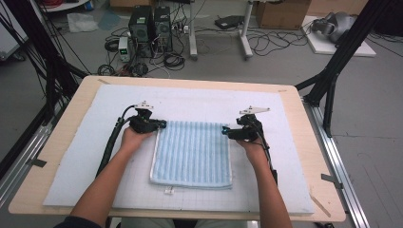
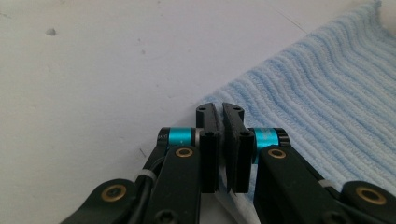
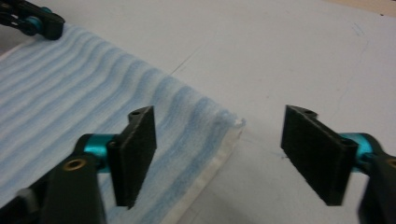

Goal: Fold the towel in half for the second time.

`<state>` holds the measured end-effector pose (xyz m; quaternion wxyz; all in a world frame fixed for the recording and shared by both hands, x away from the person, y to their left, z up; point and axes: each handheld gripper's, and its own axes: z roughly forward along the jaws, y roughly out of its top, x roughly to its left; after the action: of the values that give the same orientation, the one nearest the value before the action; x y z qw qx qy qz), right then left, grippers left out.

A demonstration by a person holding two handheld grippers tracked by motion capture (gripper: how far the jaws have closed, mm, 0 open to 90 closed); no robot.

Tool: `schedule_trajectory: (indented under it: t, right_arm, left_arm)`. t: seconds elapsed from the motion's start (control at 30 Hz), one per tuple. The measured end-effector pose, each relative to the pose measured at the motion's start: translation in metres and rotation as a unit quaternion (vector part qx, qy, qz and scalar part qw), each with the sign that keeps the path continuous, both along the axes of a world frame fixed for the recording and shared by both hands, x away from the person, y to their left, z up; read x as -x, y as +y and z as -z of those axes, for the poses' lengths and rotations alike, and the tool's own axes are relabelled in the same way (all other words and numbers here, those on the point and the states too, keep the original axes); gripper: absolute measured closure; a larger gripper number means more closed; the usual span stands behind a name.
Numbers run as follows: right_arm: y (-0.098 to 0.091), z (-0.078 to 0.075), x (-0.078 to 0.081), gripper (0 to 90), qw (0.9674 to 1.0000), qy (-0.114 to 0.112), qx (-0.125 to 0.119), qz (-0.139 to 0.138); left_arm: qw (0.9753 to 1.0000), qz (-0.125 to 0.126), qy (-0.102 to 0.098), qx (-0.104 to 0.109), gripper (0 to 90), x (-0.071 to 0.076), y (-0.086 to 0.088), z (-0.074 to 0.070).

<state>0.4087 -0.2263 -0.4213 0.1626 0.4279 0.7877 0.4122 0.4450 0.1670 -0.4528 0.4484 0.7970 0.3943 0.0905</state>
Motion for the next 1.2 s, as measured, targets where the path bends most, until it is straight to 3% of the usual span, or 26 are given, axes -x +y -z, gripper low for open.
schedule_trajectory:
  t: [0.2,0.43,0.67,1.0,1.07,1.2]
  right_arm:
    - [0.0,0.01,-0.011,45.1,0.9997,0.021,0.007,0.011]
    - [0.005,0.022,-0.015,60.1,0.9982,0.046,0.037,0.003]
    - [0.008,0.021,-0.015,83.5,0.9982,0.049,0.031,-0.014]
    - [0.006,0.02,-0.017,86.3,0.9991,0.036,0.023,-0.004]
    - [0.006,0.018,-0.018,86.3,0.9994,0.031,0.018,0.0]
    - [0.004,0.011,-0.02,86.3,0.9998,0.015,0.01,0.008]
  left_arm:
    - [1.0,0.0,0.0,0.0,85.0,0.0,0.0,0.0]
    - [1.0,0.0,0.001,0.001,85.0,0.0,0.0,0.0]
    - [1.0,0.001,0.0,-0.002,85.1,0.0,0.0,0.0]
    - [1.0,-0.005,0.0,0.003,85.7,-0.001,0.0,-0.001]
    - [0.9999,-0.006,-0.013,-0.006,86.1,0.0,0.0,-0.005]
    - [0.9984,-0.021,-0.048,0.02,86.3,-0.001,0.003,-0.016]
